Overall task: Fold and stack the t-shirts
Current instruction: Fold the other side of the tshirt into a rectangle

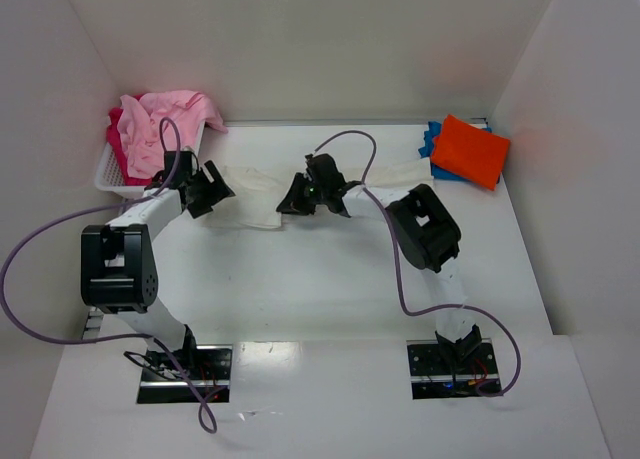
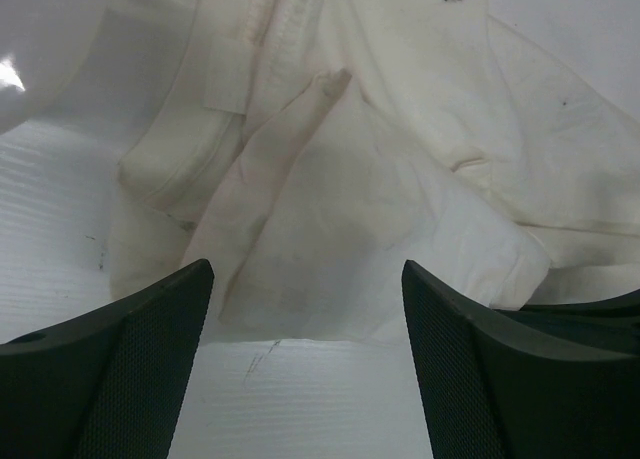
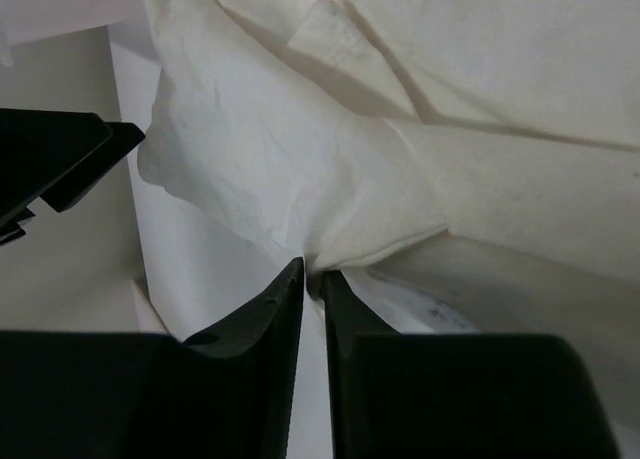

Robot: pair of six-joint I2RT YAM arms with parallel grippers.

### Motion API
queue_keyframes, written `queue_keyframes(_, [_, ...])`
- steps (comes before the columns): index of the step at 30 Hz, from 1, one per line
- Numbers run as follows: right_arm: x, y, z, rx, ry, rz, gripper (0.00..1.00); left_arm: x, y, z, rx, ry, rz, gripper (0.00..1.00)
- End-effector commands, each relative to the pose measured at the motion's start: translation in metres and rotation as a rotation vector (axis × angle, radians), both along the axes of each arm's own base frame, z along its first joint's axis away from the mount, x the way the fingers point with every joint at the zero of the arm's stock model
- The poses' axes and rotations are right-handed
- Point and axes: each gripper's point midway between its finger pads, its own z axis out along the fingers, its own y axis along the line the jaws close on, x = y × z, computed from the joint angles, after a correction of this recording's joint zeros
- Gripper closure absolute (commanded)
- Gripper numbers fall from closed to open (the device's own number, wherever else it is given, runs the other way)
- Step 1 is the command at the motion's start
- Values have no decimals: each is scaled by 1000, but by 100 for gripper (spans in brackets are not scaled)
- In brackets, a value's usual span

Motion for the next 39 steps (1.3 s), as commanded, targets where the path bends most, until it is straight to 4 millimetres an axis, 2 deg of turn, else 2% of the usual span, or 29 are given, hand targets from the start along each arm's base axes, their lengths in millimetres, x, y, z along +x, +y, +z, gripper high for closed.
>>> queue_keyframes(1, [7, 19, 20, 63, -53, 12, 86, 3, 3, -4, -23, -5, 15, 16])
queue_keyframes(4, [12, 20, 21, 55, -57, -3, 90, 3, 2, -5, -24, -5, 4, 15])
queue_keyframes(10, [27, 27, 48, 62, -118, -8, 89, 4, -9, -8, -66, -8, -57, 17])
queue_keyframes(15, [34, 23, 51, 60, -130, -23, 89, 4, -9, -4, -62, -21, -75, 20])
queue_keyframes(23, [57, 20, 84, 86, -198, -58, 89, 5, -11, -4, -81, -22, -87, 21])
queue_keyframes(28, [67, 14, 89, 87, -203, -75, 89, 2, -14, -11, -100, 4, -99, 21])
queue_keyframes(33, [77, 5, 91, 92, -213, -95, 88, 7, -20, -12, -128, 0, -123, 21])
queue_keyframes(35, [81, 8, 96, 99, -224, -95, 87, 7, -16, -15, -129, 9, -113, 17])
queue_keyframes(39, [90, 6, 84, 84, -219, -99, 84, 8, -14, -12, -121, 0, -108, 14])
